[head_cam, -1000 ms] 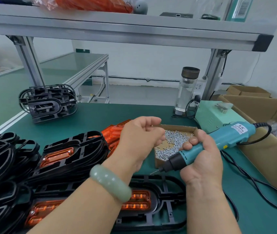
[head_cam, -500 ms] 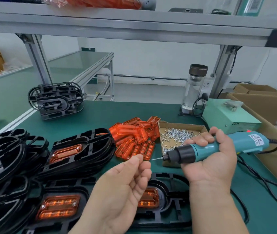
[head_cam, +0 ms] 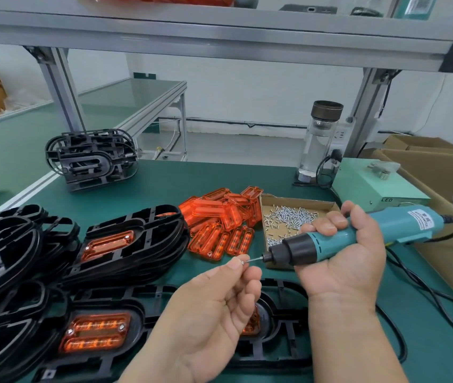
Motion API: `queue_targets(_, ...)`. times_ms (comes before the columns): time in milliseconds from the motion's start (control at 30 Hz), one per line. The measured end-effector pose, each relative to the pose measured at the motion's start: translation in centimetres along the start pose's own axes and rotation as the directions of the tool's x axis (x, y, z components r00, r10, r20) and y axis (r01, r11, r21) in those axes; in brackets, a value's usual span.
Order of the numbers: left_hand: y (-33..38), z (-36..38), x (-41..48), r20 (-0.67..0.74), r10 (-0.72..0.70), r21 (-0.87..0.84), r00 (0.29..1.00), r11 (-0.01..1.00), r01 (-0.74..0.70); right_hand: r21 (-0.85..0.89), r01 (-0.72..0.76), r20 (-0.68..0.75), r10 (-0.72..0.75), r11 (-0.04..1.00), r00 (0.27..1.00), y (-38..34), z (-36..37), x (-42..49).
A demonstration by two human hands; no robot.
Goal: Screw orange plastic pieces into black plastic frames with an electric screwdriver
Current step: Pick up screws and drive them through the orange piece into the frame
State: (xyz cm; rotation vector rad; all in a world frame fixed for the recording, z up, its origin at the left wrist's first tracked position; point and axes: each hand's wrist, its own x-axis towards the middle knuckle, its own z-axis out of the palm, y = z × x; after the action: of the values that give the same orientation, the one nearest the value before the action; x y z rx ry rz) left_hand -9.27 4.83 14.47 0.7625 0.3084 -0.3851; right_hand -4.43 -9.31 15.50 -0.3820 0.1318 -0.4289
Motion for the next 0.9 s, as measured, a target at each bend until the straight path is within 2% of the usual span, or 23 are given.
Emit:
queue_targets(333,-0.3,-0.5,0.3,0.03,0.216,0.279,0.976,0.936,-0.216,-0.011,0.011,0.039,-0.011,1.0,0.999,0.1,0.0,-0.2)
queue_targets(533,-0.6,-0.6,0.6,0.025,0.265,0.381,0.964,0.889,-0.254,-0.014,0.01,0.035,-0.009,1.0,0.999,0.1,0.0,-0.1)
queue_targets(733,-0.2,-0.9,1.0,0.046,0.355,0.595,0.934,0.741,-0.311,-0.042,0.04,0.09,-0.036,0.998,0.995,0.1,0.0,-0.3)
queue_targets(900,-0.4,-0.9,1.0,0.049,0.315,0.576,0.948,0.766,-0.284,-0.073,0.07,0.117,-0.061,0.995,0.991,0.1,0.1,-0.4)
